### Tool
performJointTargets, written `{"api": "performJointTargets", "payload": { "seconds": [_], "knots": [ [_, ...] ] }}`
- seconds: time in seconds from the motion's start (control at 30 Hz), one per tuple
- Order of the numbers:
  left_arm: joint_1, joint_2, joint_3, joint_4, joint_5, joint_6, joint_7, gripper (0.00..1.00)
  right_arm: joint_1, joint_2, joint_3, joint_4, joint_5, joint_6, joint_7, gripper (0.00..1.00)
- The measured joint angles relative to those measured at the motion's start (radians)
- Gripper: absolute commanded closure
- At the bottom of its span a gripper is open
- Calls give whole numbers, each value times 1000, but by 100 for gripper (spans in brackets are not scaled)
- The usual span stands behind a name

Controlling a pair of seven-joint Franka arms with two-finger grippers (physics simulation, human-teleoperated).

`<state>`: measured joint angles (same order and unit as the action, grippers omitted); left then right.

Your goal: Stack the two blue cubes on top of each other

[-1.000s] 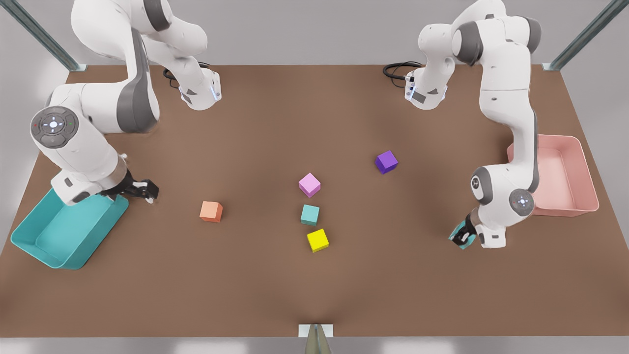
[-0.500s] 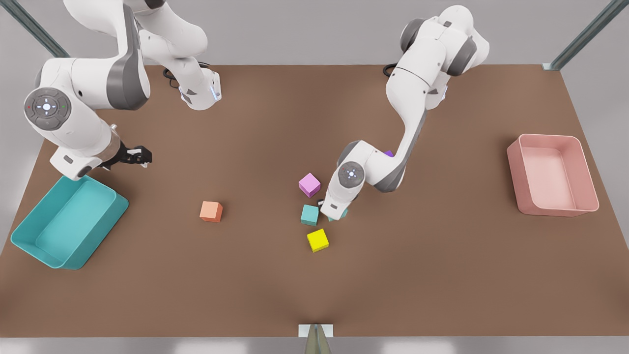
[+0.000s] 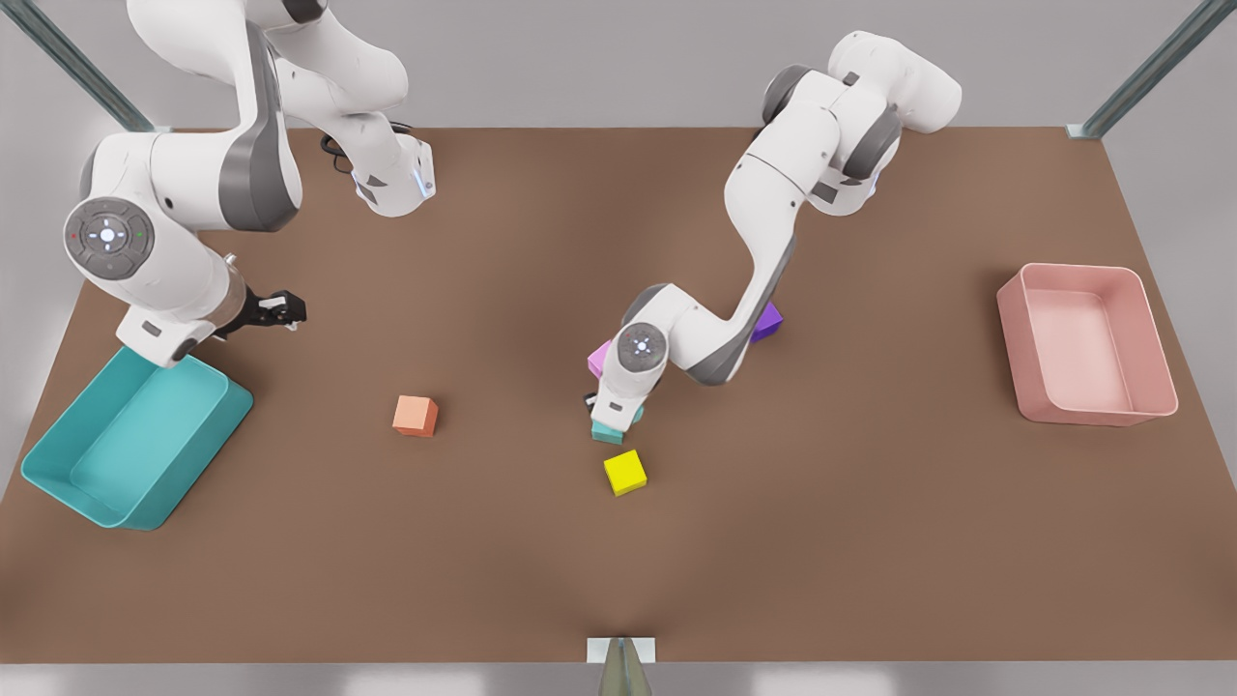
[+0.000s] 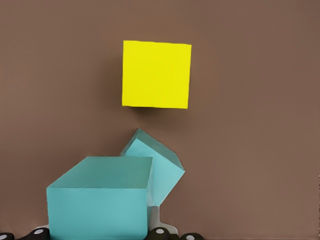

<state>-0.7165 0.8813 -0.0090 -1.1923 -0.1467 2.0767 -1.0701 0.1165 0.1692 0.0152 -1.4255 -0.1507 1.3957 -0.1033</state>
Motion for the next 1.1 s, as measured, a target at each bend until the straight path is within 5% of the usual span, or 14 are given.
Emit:
{"api": "performJointTargets", "payload": {
  "seconds": [0.43,0.47,0.97,1.1],
  "knots": [
    [-3,47,0,79,-1,2,-77,40,0,14,-1,0,0,-7,-26,0],
    [-3,49,0,79,-2,3,-81,0,0,15,-1,0,0,-8,-27,0],
    [26,-19,3,95,-8,-86,-119,0,0,22,-10,6,-1,-12,-42,0],
    [253,-280,8,99,14,-331,-77,0,0,20,-10,6,-1,-12,-44,0]
  ]
}}
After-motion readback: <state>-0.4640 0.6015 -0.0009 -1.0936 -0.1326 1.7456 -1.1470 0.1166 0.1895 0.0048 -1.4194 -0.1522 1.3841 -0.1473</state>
